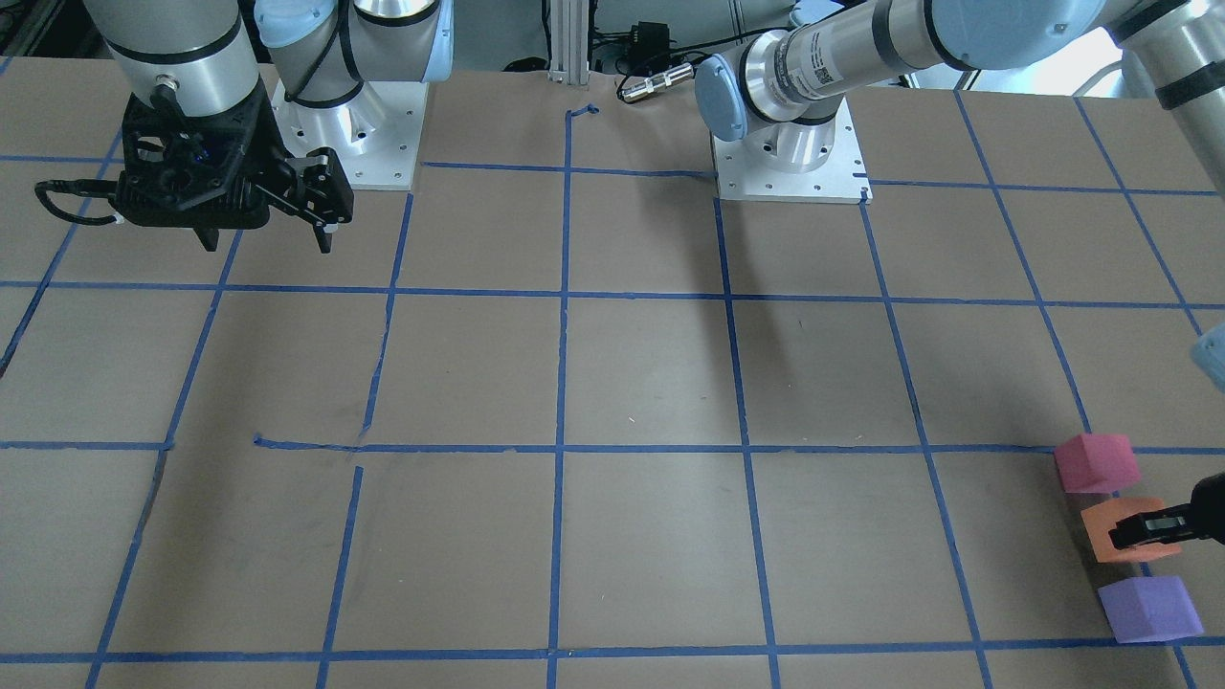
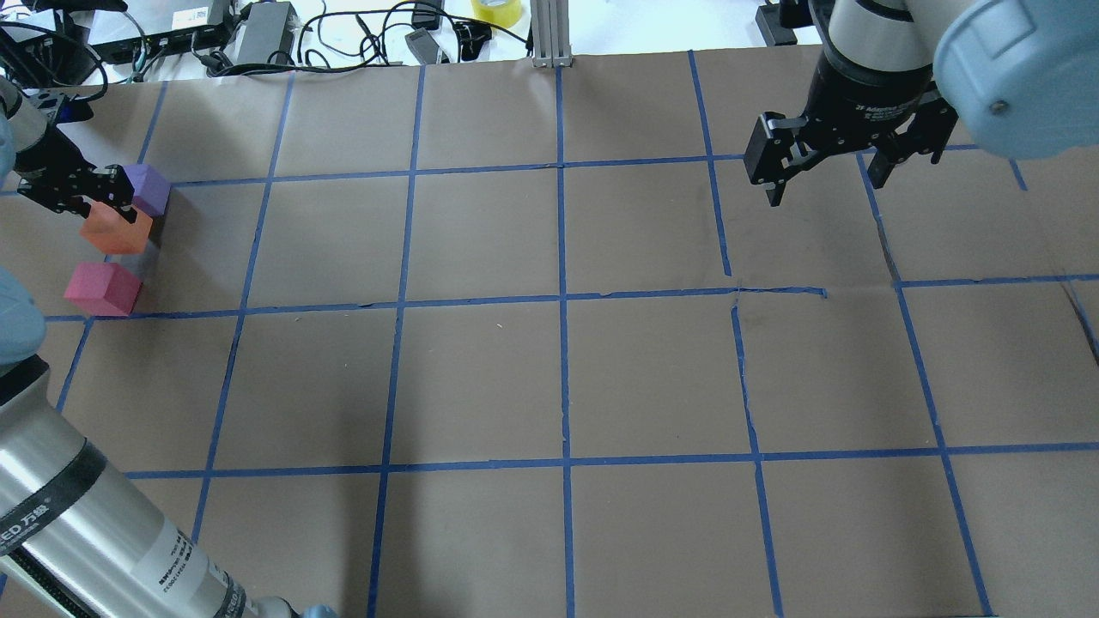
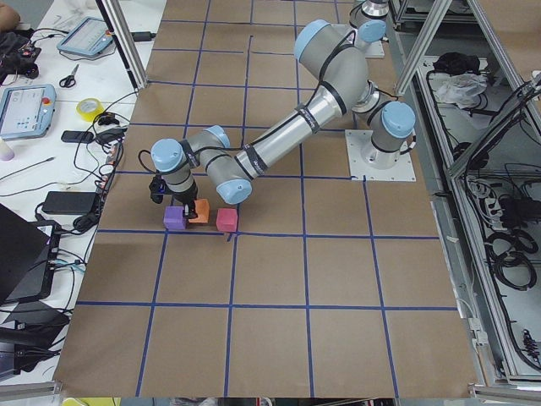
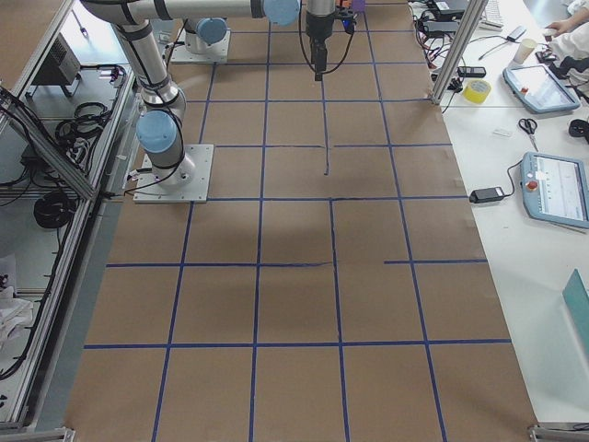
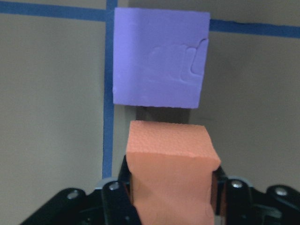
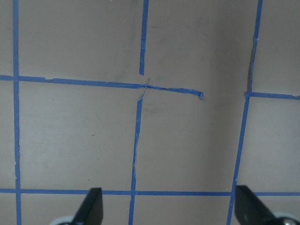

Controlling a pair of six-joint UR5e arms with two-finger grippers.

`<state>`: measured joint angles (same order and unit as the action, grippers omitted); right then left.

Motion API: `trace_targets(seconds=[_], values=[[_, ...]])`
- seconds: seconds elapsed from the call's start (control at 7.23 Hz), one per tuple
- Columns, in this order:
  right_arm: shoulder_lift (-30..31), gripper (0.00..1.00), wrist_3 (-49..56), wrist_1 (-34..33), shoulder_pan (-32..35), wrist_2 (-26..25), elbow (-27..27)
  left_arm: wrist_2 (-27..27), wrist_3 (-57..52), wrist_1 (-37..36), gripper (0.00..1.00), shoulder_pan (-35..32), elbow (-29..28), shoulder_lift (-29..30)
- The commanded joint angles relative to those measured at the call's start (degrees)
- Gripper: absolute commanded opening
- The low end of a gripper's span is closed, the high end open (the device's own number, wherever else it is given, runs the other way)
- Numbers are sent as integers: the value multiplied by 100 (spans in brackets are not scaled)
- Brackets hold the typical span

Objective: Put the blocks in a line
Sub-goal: 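Lower the orange cube between the purple and pink cubes with the left gripper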

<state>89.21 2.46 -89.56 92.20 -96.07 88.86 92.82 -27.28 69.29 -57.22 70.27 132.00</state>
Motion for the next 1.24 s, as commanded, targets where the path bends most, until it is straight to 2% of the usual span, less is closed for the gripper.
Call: trace_targets(seconds=[0.0,1.11], values=[[0,100,0,0,0,0,0,96,12,-144,0,0,57,89],[-9,100,0,0,0,9,0,-184,-322,-196,0,97,83,116]])
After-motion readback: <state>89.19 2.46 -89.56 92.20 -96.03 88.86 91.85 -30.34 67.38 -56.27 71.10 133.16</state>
